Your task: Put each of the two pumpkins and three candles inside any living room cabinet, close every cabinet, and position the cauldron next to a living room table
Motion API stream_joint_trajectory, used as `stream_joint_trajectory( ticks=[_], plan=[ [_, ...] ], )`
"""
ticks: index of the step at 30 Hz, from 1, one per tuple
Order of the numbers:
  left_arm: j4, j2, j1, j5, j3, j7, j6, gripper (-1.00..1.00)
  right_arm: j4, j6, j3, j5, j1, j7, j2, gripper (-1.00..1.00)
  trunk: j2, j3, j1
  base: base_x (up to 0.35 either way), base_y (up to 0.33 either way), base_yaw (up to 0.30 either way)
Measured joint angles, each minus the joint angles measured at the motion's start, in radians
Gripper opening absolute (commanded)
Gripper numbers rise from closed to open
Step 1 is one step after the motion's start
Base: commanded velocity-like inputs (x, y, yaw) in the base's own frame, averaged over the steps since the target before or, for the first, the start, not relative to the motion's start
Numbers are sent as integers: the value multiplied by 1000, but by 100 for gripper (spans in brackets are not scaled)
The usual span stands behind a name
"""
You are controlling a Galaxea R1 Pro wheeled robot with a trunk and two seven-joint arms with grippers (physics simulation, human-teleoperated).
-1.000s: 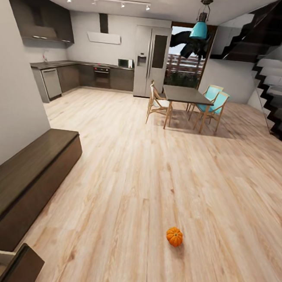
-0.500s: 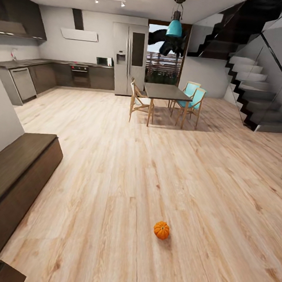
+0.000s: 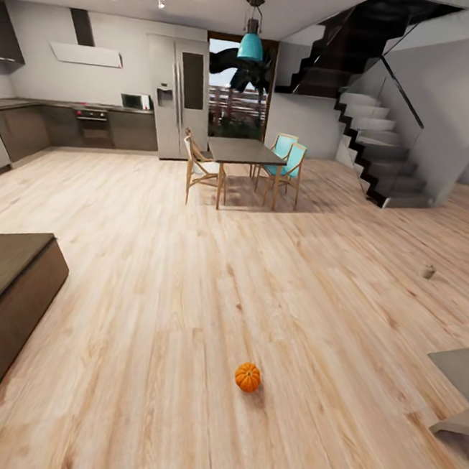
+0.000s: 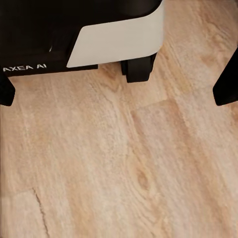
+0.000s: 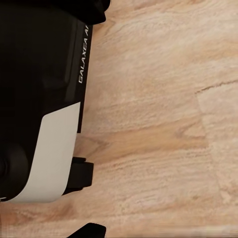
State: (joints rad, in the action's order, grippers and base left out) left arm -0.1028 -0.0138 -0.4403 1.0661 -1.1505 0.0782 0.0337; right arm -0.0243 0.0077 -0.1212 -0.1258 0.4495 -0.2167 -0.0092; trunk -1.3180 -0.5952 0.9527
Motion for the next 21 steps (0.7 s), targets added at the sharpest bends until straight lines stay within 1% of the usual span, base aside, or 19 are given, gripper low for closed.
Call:
stream_joint_trajectory(
  ticks=[21],
  plan=[
    [0, -3, 0, 0, 0, 0, 0, 100, 0, 0, 0, 0, 0, -1, 0, 100, 0, 16, 0, 0, 0, -278]
  ],
)
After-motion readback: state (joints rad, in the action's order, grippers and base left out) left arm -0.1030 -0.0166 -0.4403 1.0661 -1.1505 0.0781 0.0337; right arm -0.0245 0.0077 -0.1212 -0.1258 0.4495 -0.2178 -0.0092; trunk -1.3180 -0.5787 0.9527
